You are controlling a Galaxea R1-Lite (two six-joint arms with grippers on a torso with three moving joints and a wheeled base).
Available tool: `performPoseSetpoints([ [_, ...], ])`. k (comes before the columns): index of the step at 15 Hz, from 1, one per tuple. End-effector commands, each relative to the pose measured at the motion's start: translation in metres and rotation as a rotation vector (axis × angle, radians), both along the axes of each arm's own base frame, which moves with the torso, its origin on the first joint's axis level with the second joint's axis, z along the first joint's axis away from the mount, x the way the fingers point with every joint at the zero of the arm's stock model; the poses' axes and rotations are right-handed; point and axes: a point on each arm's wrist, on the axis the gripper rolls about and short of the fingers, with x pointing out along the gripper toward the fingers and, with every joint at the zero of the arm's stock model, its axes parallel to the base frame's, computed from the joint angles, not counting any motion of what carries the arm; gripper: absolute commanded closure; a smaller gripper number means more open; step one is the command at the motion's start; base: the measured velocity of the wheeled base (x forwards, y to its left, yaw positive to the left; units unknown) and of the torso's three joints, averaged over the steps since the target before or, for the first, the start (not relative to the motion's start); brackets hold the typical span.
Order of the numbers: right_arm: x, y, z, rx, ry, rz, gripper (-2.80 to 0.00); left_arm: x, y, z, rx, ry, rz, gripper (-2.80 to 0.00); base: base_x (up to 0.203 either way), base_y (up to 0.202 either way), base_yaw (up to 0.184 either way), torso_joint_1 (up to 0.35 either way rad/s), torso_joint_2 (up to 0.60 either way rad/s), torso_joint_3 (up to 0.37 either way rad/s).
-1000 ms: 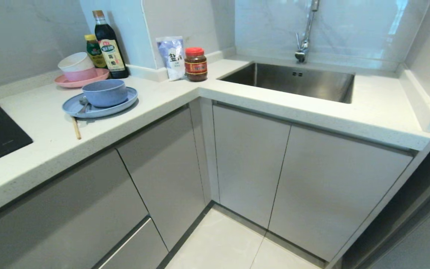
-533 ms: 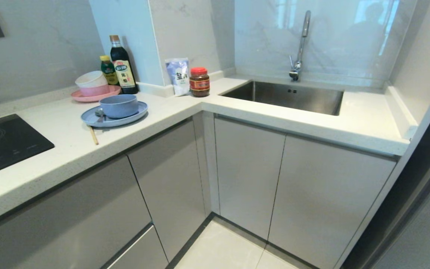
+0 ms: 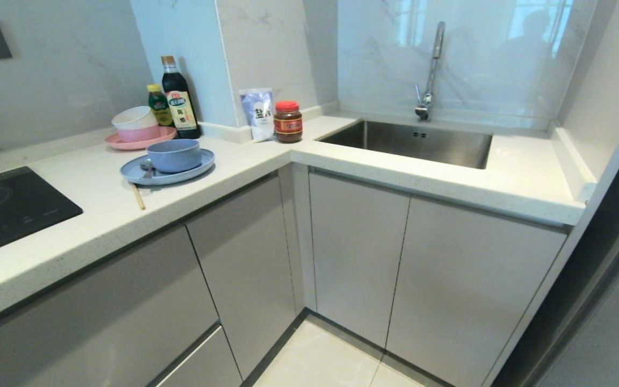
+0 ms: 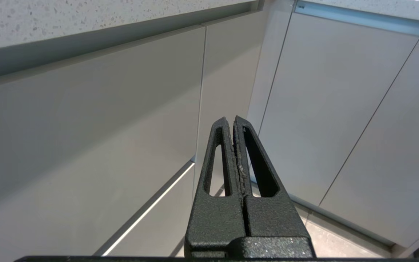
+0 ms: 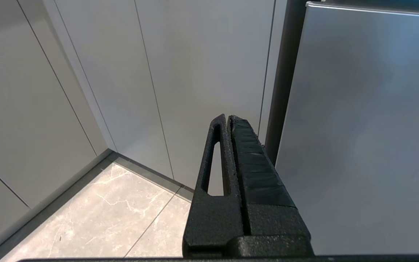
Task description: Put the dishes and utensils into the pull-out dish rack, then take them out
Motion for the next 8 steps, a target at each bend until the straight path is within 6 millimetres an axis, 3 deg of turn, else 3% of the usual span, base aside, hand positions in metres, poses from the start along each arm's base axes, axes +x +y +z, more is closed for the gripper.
performPoseSetpoints([
  [1,-0.0002,0.0000,-0.0005,0.000,-0.003,0.000,0.00,0.0015,0.0000,-0.0050,-0.003,0.019,0.001,0.00,0.000,0.000,0.000,0.000,0.00,0.000],
  [8,-0.0001,0.0000,-0.0005,0.000,-0.002,0.000,0.00,0.0015,0.0000,-0.0050,-0.003,0.019,0.001,0.00,0.000,0.000,0.000,0.000,0.00,0.000],
])
